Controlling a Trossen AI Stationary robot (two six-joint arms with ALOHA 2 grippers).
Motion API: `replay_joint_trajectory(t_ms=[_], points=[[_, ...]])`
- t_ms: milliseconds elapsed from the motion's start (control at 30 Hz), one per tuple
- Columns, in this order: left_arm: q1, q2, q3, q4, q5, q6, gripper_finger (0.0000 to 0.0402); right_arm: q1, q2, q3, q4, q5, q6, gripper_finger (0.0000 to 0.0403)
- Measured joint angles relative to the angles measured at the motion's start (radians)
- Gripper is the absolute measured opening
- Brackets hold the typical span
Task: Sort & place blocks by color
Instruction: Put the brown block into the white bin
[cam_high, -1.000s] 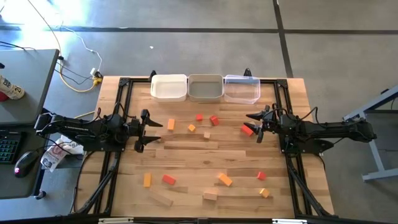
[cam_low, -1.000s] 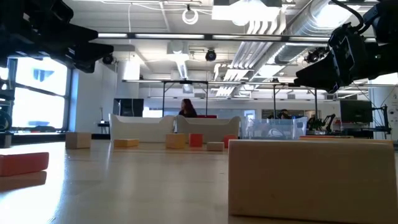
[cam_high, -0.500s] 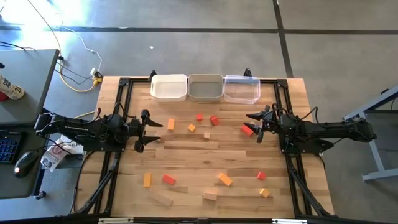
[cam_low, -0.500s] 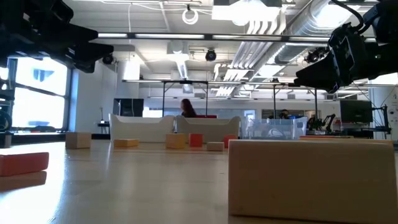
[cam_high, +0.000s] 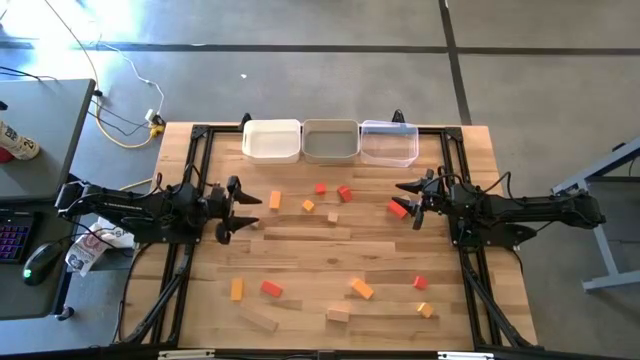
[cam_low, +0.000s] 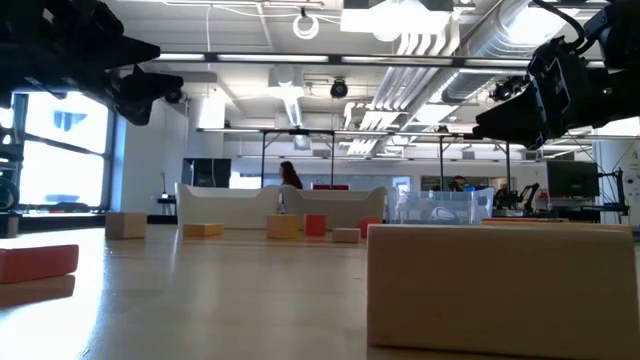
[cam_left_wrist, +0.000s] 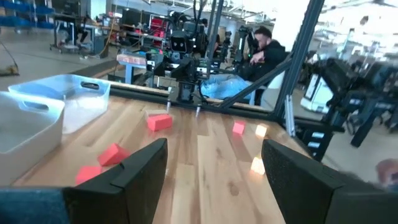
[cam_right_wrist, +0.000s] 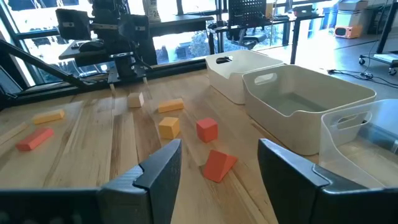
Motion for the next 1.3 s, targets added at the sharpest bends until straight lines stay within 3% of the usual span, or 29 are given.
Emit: replay_joint_trajectory(t_ms=[200,367,533,767,1033,1300], points=[[0.0,0.0,0.0,0.087,-0.008,-0.044,0.025,0.0,0.0,0.0,0.0,0.0,0.0,0.0199],[0.0,0.001,0.062,0.055,-0.127,-0.023,0.025,0.0,0.0,0.0,0.0,0.0,0.0,0.0199],[0.0,0.041,0.225,-0.234,-0.278,-0.018,0.025,0.0,0.0,0.0,0.0,0.0,0.0,0.0199],[0.0,0.179,0.466,-0.663,-0.425,-0.234,0.025,0.0,0.0,0.0,0.0,0.0,0.0,0.0199],[0.0,0.332,0.634,-0.983,-0.393,-0.57,0.025,0.0,0.0,0.0,0.0,0.0,0.0,0.0199],[0.0,0.473,0.651,-1.127,-0.303,-0.761,0.025,0.0,0.0,0.0,0.0,0.0,0.0,0.0199]])
